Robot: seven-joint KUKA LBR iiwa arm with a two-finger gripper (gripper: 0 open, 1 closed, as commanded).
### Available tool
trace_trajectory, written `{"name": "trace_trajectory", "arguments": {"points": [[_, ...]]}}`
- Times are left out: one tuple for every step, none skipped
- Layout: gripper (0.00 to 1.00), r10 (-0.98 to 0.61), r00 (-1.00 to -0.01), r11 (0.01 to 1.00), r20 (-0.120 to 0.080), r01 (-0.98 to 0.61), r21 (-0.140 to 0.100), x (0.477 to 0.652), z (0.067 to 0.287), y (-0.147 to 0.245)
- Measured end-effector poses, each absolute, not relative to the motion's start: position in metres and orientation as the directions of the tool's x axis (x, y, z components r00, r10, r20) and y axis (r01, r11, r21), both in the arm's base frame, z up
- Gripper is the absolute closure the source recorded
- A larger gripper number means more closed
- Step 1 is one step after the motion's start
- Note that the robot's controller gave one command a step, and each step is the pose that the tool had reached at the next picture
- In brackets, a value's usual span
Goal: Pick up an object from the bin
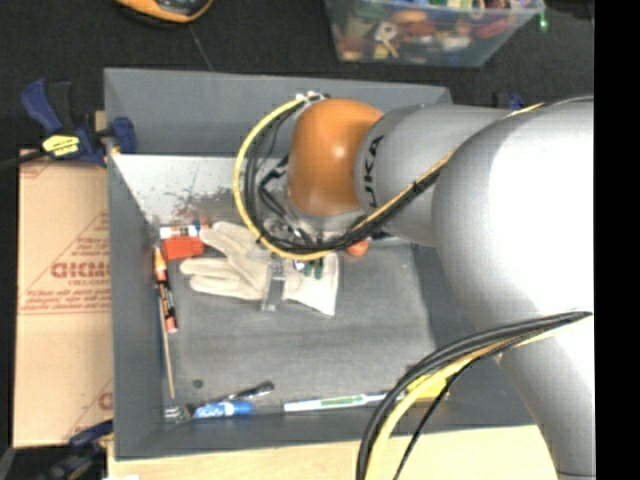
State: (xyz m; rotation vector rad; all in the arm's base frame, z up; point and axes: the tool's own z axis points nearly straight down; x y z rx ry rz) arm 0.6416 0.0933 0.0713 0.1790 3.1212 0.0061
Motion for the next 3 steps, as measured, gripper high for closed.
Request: {"name": "trace_trajectory", "arguments": {"points": [[0.0,0.189,-0.982,0.982,-0.022,0.189,0.01,0.6301,0.072,0.0891],[1.0,0.17,-0.985,0.985,-0.03,0.17,0.01,0.6324,0.0738,0.0946],[1.0,0.17,-0.985,0.985,-0.03,0.17,0.01,0.6324,0.0738,0.0946]]}}
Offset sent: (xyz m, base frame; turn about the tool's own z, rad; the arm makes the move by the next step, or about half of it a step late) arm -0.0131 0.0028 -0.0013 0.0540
